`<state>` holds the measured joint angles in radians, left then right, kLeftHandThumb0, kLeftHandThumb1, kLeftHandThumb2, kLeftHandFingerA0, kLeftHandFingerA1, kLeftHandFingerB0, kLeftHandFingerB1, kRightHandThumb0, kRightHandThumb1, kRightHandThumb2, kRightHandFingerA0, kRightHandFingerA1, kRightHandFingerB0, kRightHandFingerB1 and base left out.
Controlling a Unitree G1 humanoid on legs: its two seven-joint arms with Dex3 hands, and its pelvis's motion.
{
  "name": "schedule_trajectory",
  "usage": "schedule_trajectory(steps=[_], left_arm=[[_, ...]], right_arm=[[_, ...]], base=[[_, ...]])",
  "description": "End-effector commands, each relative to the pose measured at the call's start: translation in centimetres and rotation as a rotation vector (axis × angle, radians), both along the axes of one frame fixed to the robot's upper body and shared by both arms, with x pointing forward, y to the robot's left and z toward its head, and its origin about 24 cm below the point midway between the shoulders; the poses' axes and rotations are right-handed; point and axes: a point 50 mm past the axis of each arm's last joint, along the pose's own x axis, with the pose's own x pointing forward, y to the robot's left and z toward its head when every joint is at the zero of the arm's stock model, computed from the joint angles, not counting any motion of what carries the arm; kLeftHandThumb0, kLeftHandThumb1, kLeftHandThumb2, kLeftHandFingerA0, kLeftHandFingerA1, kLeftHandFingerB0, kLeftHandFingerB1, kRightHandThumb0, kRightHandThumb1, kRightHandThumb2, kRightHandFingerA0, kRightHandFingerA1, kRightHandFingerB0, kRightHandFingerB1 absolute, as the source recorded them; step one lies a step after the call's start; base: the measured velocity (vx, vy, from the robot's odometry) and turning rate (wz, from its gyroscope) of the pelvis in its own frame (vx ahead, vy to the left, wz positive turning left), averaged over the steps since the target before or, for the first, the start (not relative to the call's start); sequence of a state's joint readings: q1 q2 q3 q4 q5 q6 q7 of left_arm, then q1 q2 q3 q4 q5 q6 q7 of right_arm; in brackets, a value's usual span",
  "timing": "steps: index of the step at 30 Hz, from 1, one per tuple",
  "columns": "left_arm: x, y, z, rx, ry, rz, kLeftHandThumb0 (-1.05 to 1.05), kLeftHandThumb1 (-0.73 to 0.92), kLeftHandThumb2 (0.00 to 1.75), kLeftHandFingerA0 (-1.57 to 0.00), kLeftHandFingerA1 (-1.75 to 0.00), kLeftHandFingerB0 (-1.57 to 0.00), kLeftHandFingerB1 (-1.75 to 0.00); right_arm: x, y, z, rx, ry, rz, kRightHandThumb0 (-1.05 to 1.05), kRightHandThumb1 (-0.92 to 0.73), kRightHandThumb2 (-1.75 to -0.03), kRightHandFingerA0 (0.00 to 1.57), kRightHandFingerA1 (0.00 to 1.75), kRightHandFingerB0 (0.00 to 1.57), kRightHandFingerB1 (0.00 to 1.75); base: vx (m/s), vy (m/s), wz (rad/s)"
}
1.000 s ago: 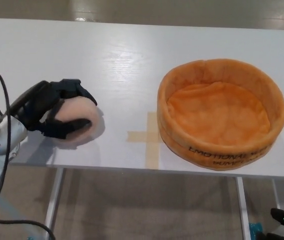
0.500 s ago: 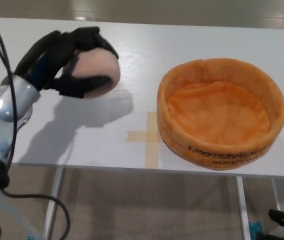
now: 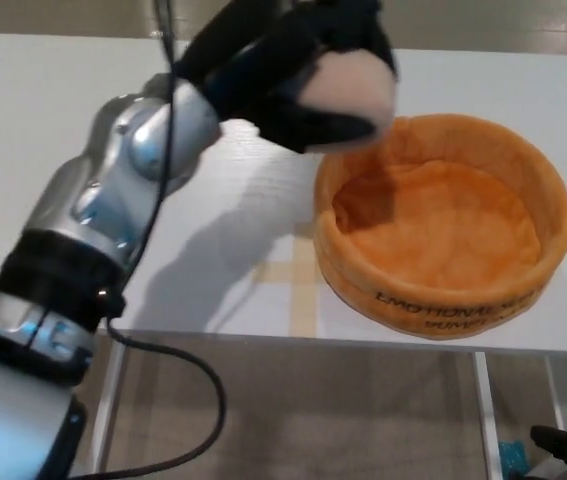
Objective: Use the left hand to pick up the pink round toy on the left and place it inside the orange plate on the desk.
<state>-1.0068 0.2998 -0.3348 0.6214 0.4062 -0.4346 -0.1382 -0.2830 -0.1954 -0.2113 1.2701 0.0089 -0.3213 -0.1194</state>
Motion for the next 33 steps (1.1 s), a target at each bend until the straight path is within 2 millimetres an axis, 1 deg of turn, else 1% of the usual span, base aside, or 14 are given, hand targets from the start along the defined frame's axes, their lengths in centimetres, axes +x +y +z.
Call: schedule_trajectory(steps=[1, 7, 8, 11, 12, 15, 16, 17, 28, 29, 30, 31, 32, 33], left_arm=[[-0.8, -3.1, 0.3, 0.067, -0.037, -0.029, -0.13, 0.72, 0.67, -0.85, -1.61, -0.87, -1.05], [-1.3, -5.0, -0.5, 0.102, -0.011, -0.043, -0.09, 0.70, 0.76, -0.85, -1.54, -0.86, -1.05], [-1.5, -5.5, -0.9, 0.104, -0.004, -0.055, -0.13, 0.71, 0.71, -0.89, -1.46, -0.97, -0.73], [-1.4, -5.8, -1.5, 0.077, 0.005, -0.058, -0.12, 0.60, 0.58, -0.80, -1.38, -0.80, -0.50], [-1.4, -5.8, -1.7, 0.066, 0.007, -0.065, -0.21, 0.51, 0.56, -0.89, -0.75, -0.62, -0.41], [-1.2, -5.8, -1.8, 0.068, 0.022, -0.065, -0.39, 0.39, 0.62, -0.65, -0.54, -0.39, -0.39], [-0.9, -5.8, -2.2, 0.184, 0.090, -0.032, -0.66, 0.36, 0.65, 0.00, -0.15, -0.07, -0.25], [-0.8, -5.7, -2.5, 0.241, 0.112, -0.017, -0.71, 0.44, 0.81, 0.00, -0.01, -0.05, -0.14], [-1.2, -5.1, -2.1, 0.287, 0.144, -0.044, -0.71, 0.39, 0.83, 0.00, 0.00, -0.01, -0.13], [-1.3, -5.1, -1.6, 0.285, 0.145, -0.058, -0.90, 0.44, 0.65, 0.00, 0.00, 0.00, -0.19], [-1.7, -4.9, -0.6, 0.278, 0.137, -0.089, -0.76, 0.41, 0.86, 0.00, 0.00, 0.00, -0.08], [-1.9, -4.8, -0.1, 0.276, 0.130, -0.102, -0.76, 0.41, 0.86, 0.00, 0.00, 0.00, -0.08], [-2.1, -4.8, 0.5, 0.273, 0.119, -0.112, -0.94, 0.44, 0.67, 0.00, 0.00, 0.00, -0.13], [-2.3, -4.7, 0.9, 0.272, 0.114, -0.118, -0.94, 0.44, 0.67, 0.00, 0.00, 0.00, -0.13]], right_arm=[[-0.8, 0.2, -0.5, 0.004, 0.021, -0.010, -0.11, -0.30, -0.95, 0.44, 0.74, 0.41, 0.68], [-0.8, 0.4, -0.5, 0.008, 0.011, -0.006, -0.10, -0.30, -0.96, 0.46, 0.76, 0.44, 0.71], [-0.7, 0.5, -0.5, 0.009, 0.008, -0.006, -0.09, -0.30, -0.95, 0.47, 0.76, 0.45, 0.71], [-0.7, 0.5, -0.5, 0.013, 0.005, -0.006, -0.14, -0.28, -0.96, 0.46, 0.76, 0.44, 0.70], [-0.5, 0.5, -0.4, 0.009, 0.005, -0.004, -0.12, -0.29, -0.95, 0.46, 0.76, 0.44, 0.70], [-0.2, 0.5, -0.2, 0.000, 0.003, -0.001, -0.13, -0.28, -0.95, 0.47, 0.76, 0.45, 0.70], [-0.2, 0.5, -0.3, -0.008, 0.007, 0.005, -0.12, -0.30, -0.94, 0.47, 0.75, 0.45, 0.70], [-0.4, 0.5, -0.3, -0.010, 0.008, 0.007, -0.15, -0.27, -0.95, 0.49, 0.77, 0.46, 0.71], [-0.7, 0.5, -0.5, 0.000, 0.018, 0.002, -0.11, -0.30, -0.94, 0.44, 0.74, 0.46, 0.70], [-0.7, 0.5, -0.5, -0.002, 0.016, 0.000, -0.07, -0.30, -0.94, 0.45, 0.74, 0.47, 0.71], [-0.6, 0.4, -0.4, -0.007, 0.012, 0.001, -0.10, -0.27, -0.94, 0.46, 0.75, 0.47, 0.71], [-0.6, 0.4, -0.4, -0.010, 0.010, 0.003, -0.10, -0.27, -0.94, 0.46, 0.75, 0.47, 0.71], [-0.5, 0.4, -0.3, -0.010, 0.007, 0.003, -0.08, -0.28, -0.94, 0.47, 0.76, 0.48, 0.71], [-0.4, 0.4, -0.3, -0.010, 0.005, 0.003, -0.08, -0.28, -0.94, 0.47, 0.76, 0.48, 0.71]], base=[[0.00, 0.000, 0.00], [0.00, 0.000, 0.00], [0.00, 0.000, 0.00], [0.00, 0.000, 0.00], [0.00, 0.000, 0.00], [0.00, 0.000, 0.00], [0.00, 0.000, 0.00], [0.00, 0.000, 0.00], [0.00, 0.000, 0.00], [0.00, 0.000, 0.00], [0.00, 0.000, 0.00], [0.00, 0.000, 0.00], [0.00, 0.000, 0.00], [0.00, 0.000, 0.00]])
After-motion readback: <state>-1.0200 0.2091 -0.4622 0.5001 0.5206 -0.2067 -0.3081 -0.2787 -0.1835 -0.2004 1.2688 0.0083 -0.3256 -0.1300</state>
